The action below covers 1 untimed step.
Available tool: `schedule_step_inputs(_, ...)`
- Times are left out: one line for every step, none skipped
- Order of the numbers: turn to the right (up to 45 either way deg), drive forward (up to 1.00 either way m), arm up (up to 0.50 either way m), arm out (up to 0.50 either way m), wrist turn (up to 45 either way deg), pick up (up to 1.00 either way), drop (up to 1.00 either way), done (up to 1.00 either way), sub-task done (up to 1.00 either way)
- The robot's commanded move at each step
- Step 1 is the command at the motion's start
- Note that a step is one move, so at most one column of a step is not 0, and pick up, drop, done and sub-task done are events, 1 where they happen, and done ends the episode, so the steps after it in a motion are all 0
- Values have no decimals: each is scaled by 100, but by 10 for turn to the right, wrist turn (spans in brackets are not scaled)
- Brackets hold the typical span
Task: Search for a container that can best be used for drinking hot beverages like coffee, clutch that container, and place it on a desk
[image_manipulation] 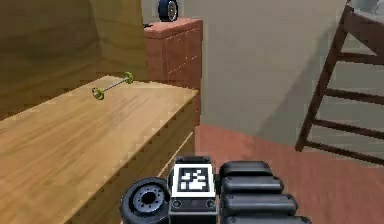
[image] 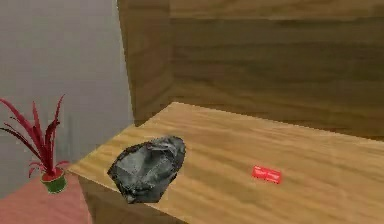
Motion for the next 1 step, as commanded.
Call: schedule_step_inputs(-450, 0, 0, 0, 0, 0, 0, 0, 0)
